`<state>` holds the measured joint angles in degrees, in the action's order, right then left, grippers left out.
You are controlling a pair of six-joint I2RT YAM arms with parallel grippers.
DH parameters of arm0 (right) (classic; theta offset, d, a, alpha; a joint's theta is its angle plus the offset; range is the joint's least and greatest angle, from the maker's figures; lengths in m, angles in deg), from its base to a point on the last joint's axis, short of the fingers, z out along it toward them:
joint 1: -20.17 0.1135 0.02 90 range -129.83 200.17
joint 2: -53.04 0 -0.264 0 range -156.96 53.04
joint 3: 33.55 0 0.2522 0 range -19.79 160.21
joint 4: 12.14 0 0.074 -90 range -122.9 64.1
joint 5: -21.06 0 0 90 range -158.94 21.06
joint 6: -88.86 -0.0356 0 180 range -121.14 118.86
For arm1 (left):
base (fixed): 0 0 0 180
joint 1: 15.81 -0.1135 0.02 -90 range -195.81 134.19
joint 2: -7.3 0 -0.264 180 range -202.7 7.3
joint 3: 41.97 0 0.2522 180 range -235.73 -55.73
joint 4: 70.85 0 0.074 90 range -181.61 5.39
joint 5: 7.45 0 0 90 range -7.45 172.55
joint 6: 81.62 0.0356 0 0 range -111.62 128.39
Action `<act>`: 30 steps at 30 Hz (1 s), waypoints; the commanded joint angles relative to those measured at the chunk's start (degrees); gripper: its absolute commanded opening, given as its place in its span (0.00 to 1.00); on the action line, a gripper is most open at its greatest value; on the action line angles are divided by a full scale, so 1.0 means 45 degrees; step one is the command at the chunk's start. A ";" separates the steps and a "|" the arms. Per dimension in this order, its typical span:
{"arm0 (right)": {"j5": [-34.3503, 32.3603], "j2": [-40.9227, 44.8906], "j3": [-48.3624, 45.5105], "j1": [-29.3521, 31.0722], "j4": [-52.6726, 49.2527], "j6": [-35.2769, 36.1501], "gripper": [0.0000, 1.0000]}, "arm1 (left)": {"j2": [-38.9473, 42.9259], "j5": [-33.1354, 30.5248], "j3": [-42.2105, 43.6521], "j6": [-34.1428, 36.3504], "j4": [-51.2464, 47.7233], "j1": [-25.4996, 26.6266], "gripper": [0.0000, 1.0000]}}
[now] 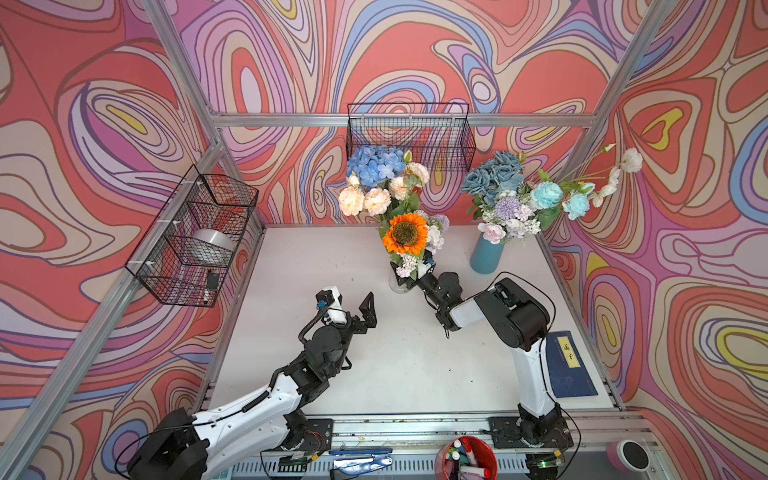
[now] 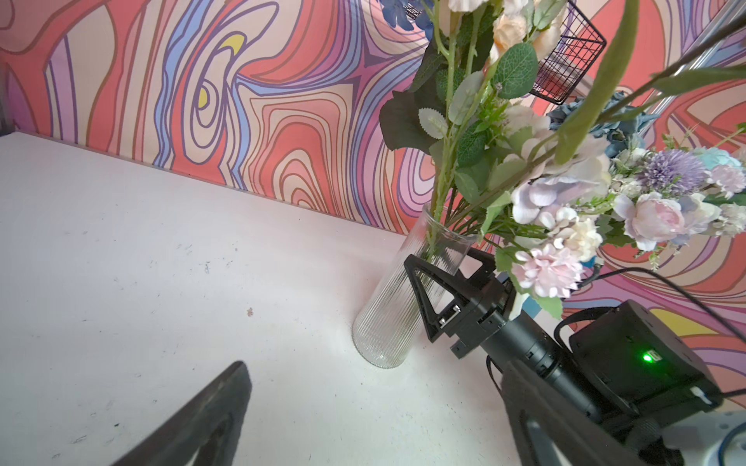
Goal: Arrange the flowers into the vase
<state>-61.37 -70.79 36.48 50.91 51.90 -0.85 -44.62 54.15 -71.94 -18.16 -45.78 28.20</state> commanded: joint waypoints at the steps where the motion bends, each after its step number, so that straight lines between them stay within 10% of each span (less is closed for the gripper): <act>1: 0.0201 0.0809 -0.0485 0.0004 0.0599 -0.0034 0.98 | 0.0036 -0.0328 0.0165 0.0226 -0.0135 -0.0155 1.00; 13: -0.0110 0.3092 -0.4378 0.0015 0.1219 -0.0489 0.98 | 0.1127 -0.0309 -0.0018 0.0185 -0.1650 -0.1816 1.00; 22: -0.3638 0.6520 -0.8381 0.0004 0.0709 -0.1857 0.98 | 0.2954 -0.2882 0.0375 0.0664 -0.3409 -0.2802 1.00; 30: -0.7472 1.2738 -0.6796 -0.0286 -1.0968 -0.1273 0.98 | 0.2664 -0.3356 0.0317 0.2545 -0.3594 -0.4038 1.00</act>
<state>-86.22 -18.62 1.36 50.67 27.00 -8.06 -31.40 41.32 -70.83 -11.04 -60.62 11.72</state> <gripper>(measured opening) 0.985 0.999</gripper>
